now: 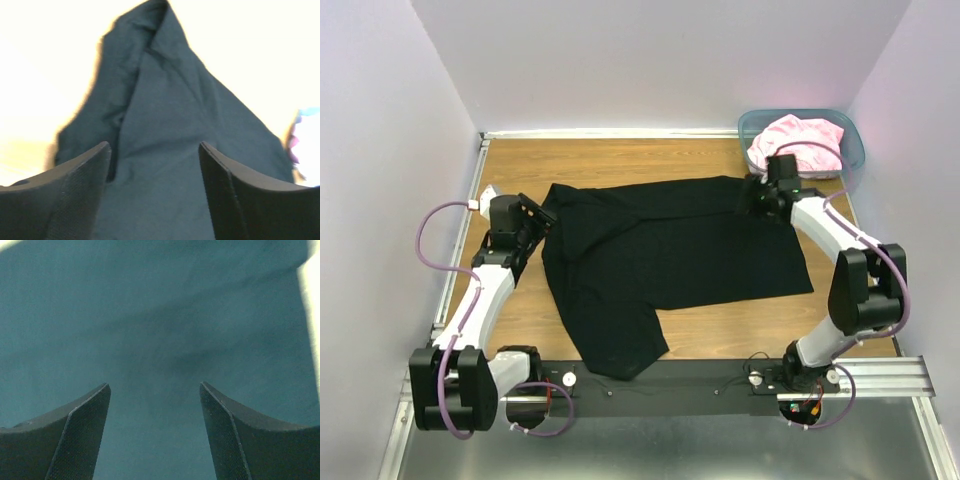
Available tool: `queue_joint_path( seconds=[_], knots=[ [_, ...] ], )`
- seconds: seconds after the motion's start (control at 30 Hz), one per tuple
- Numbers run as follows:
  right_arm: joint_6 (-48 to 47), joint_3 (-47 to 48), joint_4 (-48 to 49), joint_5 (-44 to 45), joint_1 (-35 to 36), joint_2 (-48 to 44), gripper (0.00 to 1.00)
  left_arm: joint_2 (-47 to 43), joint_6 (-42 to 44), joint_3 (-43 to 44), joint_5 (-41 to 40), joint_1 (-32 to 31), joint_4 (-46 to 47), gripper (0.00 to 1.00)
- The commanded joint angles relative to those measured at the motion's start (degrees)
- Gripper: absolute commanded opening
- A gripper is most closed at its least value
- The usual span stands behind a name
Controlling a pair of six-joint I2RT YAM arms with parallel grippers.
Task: Fold and stack the t-shirts
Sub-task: Fold the tshirt
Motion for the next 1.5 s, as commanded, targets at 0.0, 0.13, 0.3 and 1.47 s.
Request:
queue_joint_path(
  seconds=[0.0,0.13,0.3,1.47],
  knots=[
    [1.28,-5.42,-8.06,-1.52,7.00,-2.84,0.79,2.79,5.02,0.86,-4.58,0.01,-1.35,0.75],
    [3.56,-8.33,-9.13,-3.01,15.53,-3.20,0.74,8.68,8.10,3.05,-3.79,-0.69,0.94,0.70],
    [6.55,-7.46,-9.13,1.09,27.48,0.48,0.73,17.98,13.28,7.44,-1.68,-2.63,3.93,0.68],
    [8.93,-9.92,-21.44,3.93,15.00,-18.40,0.77,19.13,16.71,12.27,5.61,-3.60,3.84,0.70]
  ],
)
